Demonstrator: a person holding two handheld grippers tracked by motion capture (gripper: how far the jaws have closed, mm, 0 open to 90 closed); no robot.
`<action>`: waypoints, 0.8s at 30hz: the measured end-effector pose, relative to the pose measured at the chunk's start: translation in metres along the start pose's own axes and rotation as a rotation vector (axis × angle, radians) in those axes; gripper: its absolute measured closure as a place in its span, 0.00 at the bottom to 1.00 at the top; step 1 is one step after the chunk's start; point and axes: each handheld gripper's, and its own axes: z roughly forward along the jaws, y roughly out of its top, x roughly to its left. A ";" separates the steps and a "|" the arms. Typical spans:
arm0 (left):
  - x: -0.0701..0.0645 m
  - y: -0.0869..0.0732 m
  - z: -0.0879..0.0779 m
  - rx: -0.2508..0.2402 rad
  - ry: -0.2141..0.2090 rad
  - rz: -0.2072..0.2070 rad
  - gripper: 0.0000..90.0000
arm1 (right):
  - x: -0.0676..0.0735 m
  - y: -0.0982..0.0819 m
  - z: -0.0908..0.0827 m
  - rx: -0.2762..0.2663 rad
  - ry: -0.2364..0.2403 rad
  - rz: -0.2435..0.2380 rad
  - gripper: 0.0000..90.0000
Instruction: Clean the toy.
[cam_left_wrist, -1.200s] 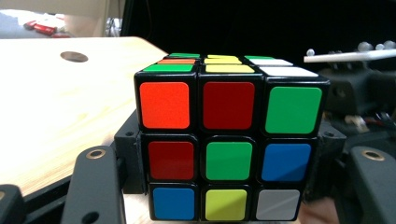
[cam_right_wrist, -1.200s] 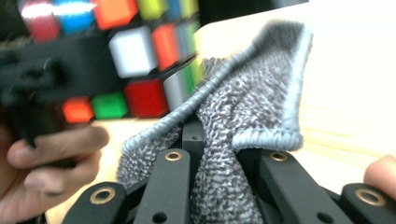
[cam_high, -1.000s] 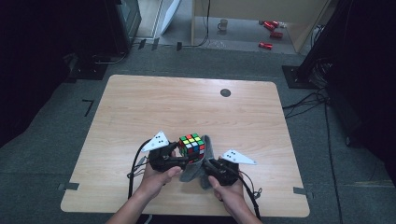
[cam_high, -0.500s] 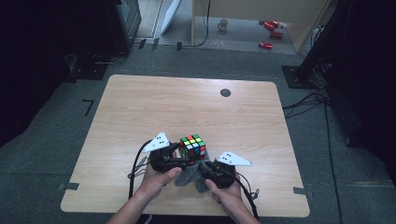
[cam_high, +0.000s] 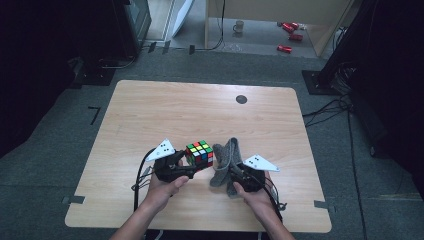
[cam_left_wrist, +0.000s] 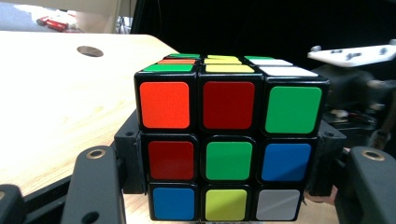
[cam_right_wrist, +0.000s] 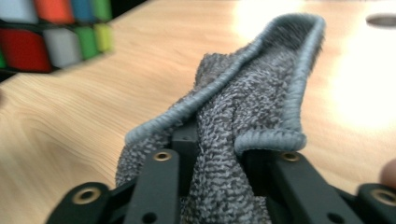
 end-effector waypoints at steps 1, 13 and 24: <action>0.000 0.000 0.000 0.000 0.000 0.000 0.39 | -0.003 -0.001 0.001 0.009 -0.004 0.012 0.75; 0.007 -0.006 0.001 0.017 0.034 0.007 0.39 | -0.011 0.017 -0.015 -0.034 -0.012 0.017 0.46; -0.004 -0.015 0.015 0.059 0.030 0.080 0.39 | 0.011 0.035 -0.030 -0.084 0.077 0.044 0.42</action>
